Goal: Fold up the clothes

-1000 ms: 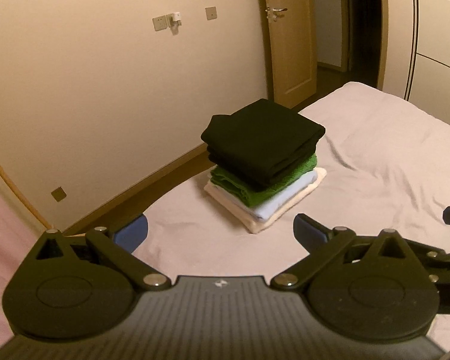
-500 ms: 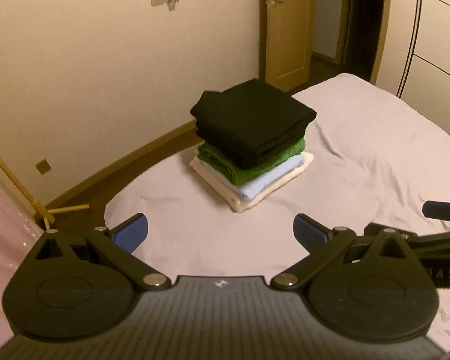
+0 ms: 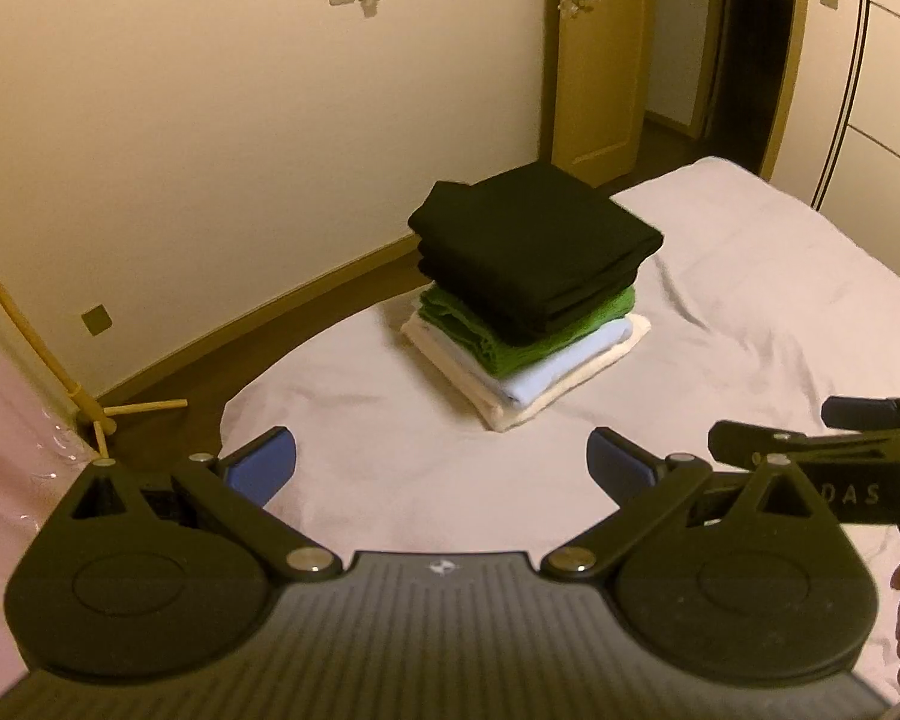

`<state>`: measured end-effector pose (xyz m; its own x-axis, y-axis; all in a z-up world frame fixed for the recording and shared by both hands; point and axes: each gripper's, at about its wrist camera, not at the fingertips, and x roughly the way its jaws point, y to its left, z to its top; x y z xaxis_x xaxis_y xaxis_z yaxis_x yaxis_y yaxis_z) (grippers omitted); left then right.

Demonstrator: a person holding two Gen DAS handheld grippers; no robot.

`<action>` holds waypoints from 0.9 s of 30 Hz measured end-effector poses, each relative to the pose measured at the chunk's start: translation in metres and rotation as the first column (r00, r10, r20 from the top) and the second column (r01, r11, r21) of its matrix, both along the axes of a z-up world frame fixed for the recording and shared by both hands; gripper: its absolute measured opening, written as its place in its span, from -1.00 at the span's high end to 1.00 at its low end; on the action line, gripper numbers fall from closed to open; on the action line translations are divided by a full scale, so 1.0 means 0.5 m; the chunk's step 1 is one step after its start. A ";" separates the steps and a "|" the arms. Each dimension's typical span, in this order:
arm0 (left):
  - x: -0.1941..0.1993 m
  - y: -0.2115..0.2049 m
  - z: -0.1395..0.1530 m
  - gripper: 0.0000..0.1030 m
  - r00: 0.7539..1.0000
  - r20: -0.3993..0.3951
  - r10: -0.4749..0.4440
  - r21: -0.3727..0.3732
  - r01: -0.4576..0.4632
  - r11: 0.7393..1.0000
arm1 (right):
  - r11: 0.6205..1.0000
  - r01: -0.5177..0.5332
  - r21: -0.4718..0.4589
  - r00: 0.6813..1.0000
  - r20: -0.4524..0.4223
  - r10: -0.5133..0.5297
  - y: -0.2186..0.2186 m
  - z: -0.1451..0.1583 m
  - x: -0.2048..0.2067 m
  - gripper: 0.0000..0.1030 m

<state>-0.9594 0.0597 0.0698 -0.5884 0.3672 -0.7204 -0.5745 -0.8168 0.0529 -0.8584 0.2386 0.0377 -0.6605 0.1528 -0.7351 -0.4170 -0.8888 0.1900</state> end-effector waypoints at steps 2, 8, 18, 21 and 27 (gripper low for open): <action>-0.011 0.001 -0.008 -0.98 1.000 0.011 0.000 -0.010 0.000 1.000 | 1.000 -0.001 -0.006 1.000 0.007 0.001 0.001 -0.007 -0.015 -0.99; -0.051 0.012 -0.031 -0.98 0.999 0.043 0.012 -0.032 -0.010 0.999 | 1.000 -0.008 -0.025 0.999 0.031 0.009 0.007 -0.027 -0.058 -0.99; -0.118 0.046 -0.071 -0.98 0.993 0.119 0.012 -0.040 -0.008 0.999 | 0.999 -0.003 -0.035 0.997 0.078 0.006 0.039 -0.059 -0.124 -0.99; -0.131 0.063 -0.082 -0.98 0.991 0.134 0.002 -0.040 0.003 0.999 | 0.999 0.003 -0.033 0.996 0.090 0.000 0.053 -0.065 -0.135 -0.99; -0.150 0.100 -0.101 -0.98 0.988 0.151 -0.017 -0.050 0.025 0.998 | 0.999 0.033 -0.039 0.994 0.109 -0.028 0.088 -0.080 -0.148 -0.99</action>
